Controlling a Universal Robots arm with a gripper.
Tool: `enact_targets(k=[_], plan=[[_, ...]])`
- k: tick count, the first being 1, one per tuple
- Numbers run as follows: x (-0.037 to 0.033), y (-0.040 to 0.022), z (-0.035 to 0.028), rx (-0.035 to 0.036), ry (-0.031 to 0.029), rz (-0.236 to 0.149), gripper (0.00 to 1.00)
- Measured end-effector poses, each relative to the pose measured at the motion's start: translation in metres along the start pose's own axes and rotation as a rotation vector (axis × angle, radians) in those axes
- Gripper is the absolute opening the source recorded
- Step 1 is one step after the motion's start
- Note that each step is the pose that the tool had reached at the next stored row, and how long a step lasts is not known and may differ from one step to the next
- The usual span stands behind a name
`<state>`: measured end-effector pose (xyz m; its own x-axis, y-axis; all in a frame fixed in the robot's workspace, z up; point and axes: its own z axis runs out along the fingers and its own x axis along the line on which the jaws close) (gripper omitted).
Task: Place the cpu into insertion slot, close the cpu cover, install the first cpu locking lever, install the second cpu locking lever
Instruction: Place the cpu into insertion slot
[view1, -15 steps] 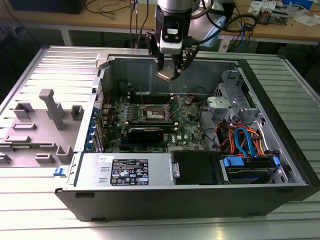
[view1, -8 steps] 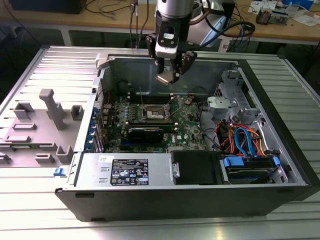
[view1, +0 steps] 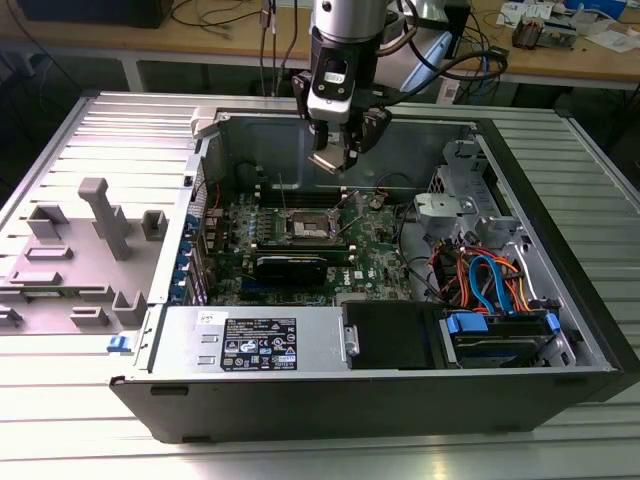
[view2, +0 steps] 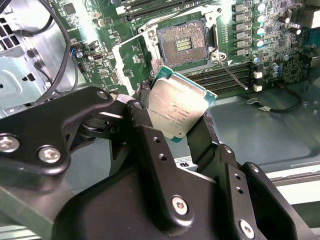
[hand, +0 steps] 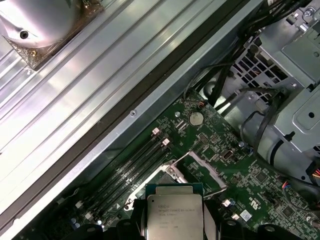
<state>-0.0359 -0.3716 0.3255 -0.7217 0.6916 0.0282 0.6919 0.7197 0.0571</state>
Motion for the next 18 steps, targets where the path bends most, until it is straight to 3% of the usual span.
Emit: enact_targets(k=[12,18], plan=[[0.0,0.0,0.0001,0.0002,0.0001,0.001,0.54],[-0.0008,-0.001,0.0044,0.0006,-0.0022,0.072,0.54]])
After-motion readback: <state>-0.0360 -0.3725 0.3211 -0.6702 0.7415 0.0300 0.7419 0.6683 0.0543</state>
